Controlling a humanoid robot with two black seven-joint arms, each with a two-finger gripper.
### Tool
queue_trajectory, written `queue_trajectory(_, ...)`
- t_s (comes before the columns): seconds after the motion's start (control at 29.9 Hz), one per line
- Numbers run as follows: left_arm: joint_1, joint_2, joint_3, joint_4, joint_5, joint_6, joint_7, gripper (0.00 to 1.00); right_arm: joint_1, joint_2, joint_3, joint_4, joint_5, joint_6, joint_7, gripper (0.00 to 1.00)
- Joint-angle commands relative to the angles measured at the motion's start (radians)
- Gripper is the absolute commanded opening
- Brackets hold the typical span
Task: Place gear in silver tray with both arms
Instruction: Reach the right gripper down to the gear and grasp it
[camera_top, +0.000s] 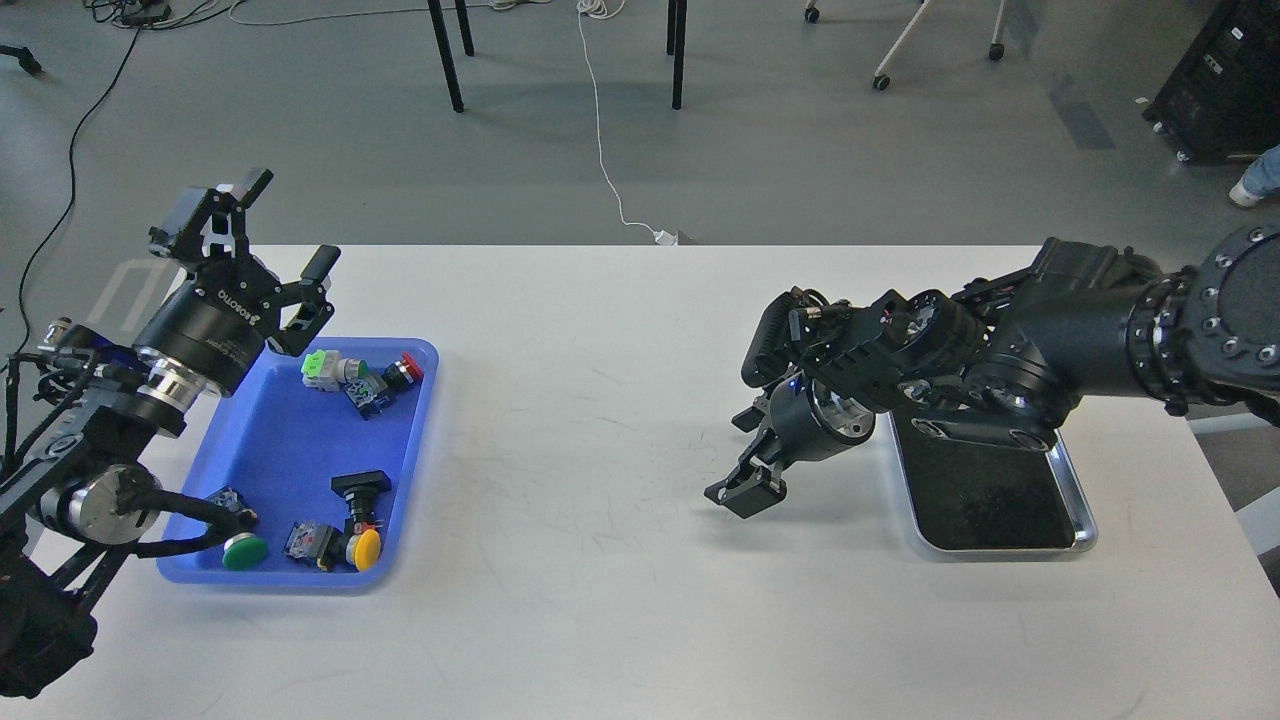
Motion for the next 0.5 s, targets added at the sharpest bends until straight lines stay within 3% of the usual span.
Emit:
queue_trajectory(0.0, 0.0, -0.001, -0.001, 0.0, 0.001, 0.0, 0.0, 0.98, -0.006, 0.006, -0.018, -0.001, 0.0, 0.0, 0.0, 0.86)
queue_trajectory(0.2, 0.002, -0.001, -0.001, -0.002, 0.001, 0.002, 0.0, 0.98, -0.006, 0.004, -0.058, -0.003, 0.0, 0.0, 0.0, 0.7)
queue_trajectory(0.47, 0.009, -0.001, -0.002, -0.002, 0.003, 0.0, -0.004, 0.98, -0.02, 0.006, -0.057, -0.023, 0.0, -0.001, 0.0, 0.6)
